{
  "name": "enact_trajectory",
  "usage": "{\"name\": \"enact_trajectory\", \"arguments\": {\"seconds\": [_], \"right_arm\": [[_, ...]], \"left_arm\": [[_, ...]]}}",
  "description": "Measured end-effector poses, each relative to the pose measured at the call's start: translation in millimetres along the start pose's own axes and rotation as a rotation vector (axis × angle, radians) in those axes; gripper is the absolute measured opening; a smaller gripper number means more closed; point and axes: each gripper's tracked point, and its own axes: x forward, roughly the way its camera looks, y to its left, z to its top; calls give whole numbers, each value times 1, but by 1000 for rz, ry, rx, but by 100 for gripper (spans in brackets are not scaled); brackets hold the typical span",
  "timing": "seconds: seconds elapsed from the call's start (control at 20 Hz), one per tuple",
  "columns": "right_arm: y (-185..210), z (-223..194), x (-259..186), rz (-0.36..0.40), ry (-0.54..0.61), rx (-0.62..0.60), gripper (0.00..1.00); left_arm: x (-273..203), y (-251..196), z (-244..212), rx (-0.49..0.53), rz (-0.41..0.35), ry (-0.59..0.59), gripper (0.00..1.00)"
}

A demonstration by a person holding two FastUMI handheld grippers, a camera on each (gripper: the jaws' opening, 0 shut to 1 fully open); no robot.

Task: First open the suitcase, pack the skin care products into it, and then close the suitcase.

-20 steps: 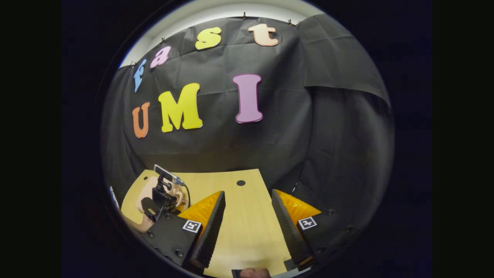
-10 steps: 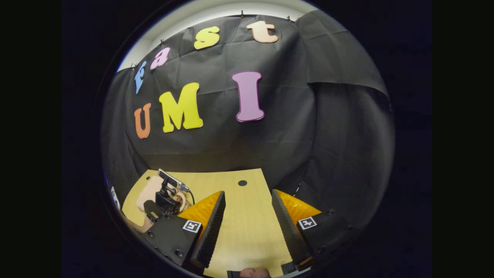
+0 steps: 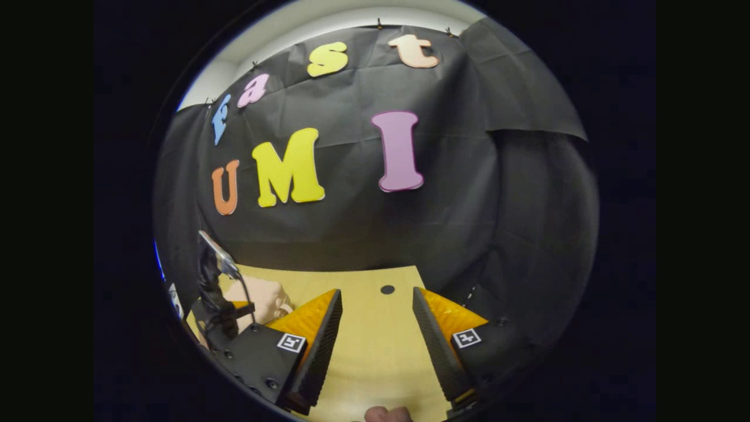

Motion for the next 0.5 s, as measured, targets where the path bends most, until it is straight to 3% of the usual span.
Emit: {"name": "enact_trajectory", "arguments": {"seconds": [0.1,0.25,0.35,0.5], "right_arm": [[26,26,9,25,-73,-48,73],[66,57,16,62,-159,-62,74],[84,71,18,65,-198,-63,70],[111,87,14,50,-250,-62,76]], "left_arm": [[-25,33,56,-83,39,-141,93],[-57,73,133,-118,88,-340,92],[-74,81,153,-164,90,-398,93],[-91,107,172,-243,72,-428,95]]}}
